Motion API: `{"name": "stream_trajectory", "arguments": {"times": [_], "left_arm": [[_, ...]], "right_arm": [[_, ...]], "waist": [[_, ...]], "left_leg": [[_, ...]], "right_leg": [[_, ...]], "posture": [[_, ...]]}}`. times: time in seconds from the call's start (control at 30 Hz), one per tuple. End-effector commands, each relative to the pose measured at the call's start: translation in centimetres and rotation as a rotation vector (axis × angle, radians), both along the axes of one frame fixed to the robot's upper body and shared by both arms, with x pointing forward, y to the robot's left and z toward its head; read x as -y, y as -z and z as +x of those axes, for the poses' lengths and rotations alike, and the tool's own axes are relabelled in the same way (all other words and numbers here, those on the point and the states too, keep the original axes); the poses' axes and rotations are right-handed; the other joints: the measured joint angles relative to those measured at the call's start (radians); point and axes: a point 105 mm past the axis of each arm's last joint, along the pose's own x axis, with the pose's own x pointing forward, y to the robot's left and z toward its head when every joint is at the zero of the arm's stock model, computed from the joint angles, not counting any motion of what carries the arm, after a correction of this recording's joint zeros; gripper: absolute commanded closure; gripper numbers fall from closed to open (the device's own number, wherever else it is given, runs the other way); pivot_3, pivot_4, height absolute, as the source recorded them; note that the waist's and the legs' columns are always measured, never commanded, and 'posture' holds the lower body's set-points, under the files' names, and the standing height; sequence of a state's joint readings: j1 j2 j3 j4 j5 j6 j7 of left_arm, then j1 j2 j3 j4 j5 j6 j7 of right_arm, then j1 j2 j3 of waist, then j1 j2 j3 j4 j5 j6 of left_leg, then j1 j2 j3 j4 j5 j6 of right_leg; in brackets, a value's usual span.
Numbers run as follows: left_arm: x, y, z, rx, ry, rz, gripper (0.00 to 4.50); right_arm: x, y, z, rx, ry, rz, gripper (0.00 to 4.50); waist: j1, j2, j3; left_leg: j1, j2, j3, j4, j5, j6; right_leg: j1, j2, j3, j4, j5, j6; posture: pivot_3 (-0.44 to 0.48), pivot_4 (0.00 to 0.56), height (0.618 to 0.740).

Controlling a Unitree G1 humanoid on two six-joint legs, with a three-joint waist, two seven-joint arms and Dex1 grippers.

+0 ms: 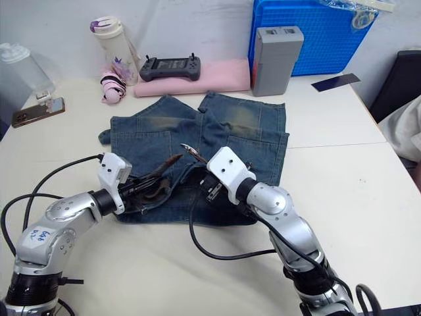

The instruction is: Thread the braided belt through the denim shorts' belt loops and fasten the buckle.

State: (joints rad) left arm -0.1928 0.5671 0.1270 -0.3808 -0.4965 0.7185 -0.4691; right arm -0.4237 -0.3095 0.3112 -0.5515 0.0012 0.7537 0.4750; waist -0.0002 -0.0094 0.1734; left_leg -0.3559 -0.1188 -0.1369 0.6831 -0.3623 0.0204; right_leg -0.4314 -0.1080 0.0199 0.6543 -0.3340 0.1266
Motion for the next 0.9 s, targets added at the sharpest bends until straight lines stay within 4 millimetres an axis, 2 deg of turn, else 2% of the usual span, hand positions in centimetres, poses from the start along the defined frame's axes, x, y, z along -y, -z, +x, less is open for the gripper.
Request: {"name": "stream_trajectory", "arguments": {"times": [0.03, 0.33, 0.47, 0.6, 0.73, 0.9], "left_arm": [[0.7, -1.1, 0.3, 0.041, -0.004, -0.027, 4.5], [1.5, -1.4, 0.6, 0.054, 0.0, -0.023, 4.5], [2.7, -1.5, 0.6, 0.057, 0.032, -0.035, 4.5], [4.5, -1.7, 1.3, 0.065, 0.073, -0.05, 4.5], [5.3, -2.2, 1.8, 0.082, 0.091, -0.056, 4.5], [6.2, -1.9, 1.8, 0.081, 0.138, -0.038, 4.5]], "right_arm": [[-0.8, -2.2, -1.4, 0.143, -0.077, -0.034, 4.49], [-1.0, -1.8, -1.5, 0.163, -0.11, -0.099, 4.49], [-1.3, -1.6, -1.6, 0.161, -0.133, -0.124, 4.49], [-1.8, -0.4, -1.9, 0.144, -0.194, -0.215, 4.49], [-1.6, 0.5, -1.9, 0.128, -0.223, -0.281, 4.49], [-1.6, 0.9, -2.0, 0.111, -0.253, -0.313, 4.49]], "waist": [[0.0, 0.0, 0.0], [-0.001, 0.0, 0.0], [0.0, 0.0, 0.0], [0.001, 0.0, 0.0], [0.001, 0.0, 0.0], [0.0, 0.0, 0.0]], "left_leg": [[0.0, 0.0, 0.0, 0.0, 0.0, 0.0], [0.0, 0.0, 0.0, 0.0, 0.0, 0.0], [0.0, 0.0, 0.0, 0.0, 0.0, 0.0], [0.0, 0.0, 0.0, 0.0, 0.0, 0.0], [0.0, 0.0, 0.0, 0.0, 0.0, 0.0], [0.0, 0.0, 0.001, 0.0, 0.0, 0.0]], "right_leg": [[0.0, 0.0, 0.0, 0.0, 0.0, 0.0], [0.0, 0.0, 0.0, 0.0, 0.0, 0.0], [0.0, 0.0, 0.0, 0.0, 0.0, 0.0], [0.0, 0.0, 0.0, 0.0, 0.0, 0.0], [0.0, 0.0, 0.0, 0.0, 0.0, 0.0], [-0.001, 0.0, 0.0, 0.0, 0.0, 0.0]], "posture": [[0.0, 0.15, 0.718], [0.0, 0.15, 0.718], [0.0, 0.15, 0.718], [0.0, 0.15, 0.718], [0.0, 0.15, 0.718], [0.0, 0.15, 0.718]]}}
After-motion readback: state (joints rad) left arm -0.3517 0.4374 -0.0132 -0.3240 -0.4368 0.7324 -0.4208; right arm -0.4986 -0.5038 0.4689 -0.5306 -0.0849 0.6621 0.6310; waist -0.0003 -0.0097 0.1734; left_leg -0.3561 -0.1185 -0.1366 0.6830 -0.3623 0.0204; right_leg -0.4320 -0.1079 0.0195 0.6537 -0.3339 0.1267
